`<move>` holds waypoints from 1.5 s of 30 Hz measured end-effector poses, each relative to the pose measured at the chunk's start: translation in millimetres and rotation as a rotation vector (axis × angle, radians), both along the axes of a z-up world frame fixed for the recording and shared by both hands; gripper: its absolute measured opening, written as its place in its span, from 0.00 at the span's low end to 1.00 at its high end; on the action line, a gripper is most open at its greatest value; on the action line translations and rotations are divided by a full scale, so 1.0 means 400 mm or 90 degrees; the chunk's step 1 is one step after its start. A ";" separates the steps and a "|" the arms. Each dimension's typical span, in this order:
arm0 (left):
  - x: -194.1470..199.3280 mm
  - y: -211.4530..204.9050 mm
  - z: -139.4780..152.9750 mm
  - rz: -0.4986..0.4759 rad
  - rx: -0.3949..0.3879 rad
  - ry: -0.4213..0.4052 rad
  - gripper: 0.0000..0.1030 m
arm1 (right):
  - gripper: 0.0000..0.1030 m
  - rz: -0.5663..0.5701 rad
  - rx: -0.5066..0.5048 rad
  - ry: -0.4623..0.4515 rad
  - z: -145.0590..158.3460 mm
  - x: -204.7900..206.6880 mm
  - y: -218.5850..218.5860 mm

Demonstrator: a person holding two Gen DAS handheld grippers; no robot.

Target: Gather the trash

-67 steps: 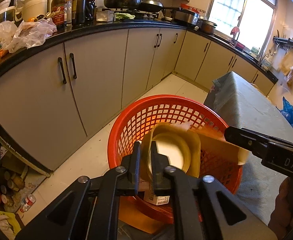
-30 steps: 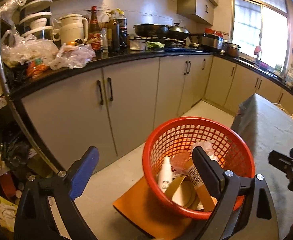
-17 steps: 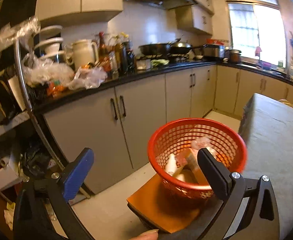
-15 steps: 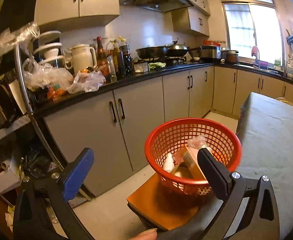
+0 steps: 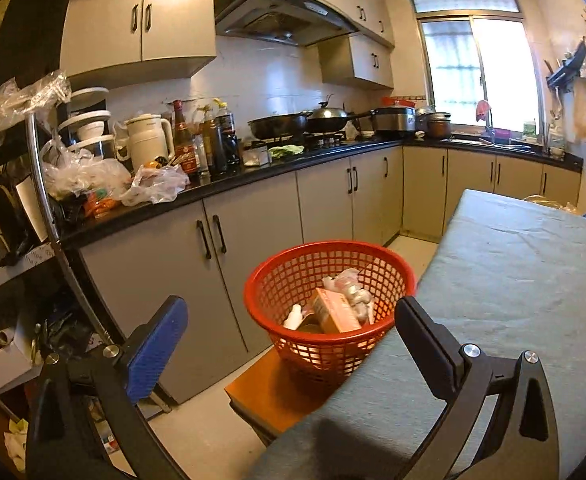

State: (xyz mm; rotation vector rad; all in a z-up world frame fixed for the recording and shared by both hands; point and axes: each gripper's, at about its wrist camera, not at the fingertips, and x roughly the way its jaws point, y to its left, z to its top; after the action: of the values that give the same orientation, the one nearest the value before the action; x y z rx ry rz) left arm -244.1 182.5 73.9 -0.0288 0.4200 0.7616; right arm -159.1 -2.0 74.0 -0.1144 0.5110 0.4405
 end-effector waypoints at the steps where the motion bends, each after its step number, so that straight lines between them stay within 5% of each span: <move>1: 0.002 -0.006 -0.002 -0.004 -0.001 0.002 1.00 | 1.00 -0.002 0.003 0.002 -0.001 0.001 -0.004; 45: 0.014 0.007 -0.029 -0.007 0.008 0.029 1.00 | 1.00 -0.005 -0.011 0.034 -0.029 0.028 -0.001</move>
State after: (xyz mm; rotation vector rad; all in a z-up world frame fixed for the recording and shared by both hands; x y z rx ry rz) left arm -238.4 185.3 62.2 0.0028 0.4583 0.7550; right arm -148.0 -2.6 62.5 -0.1172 0.5683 0.4333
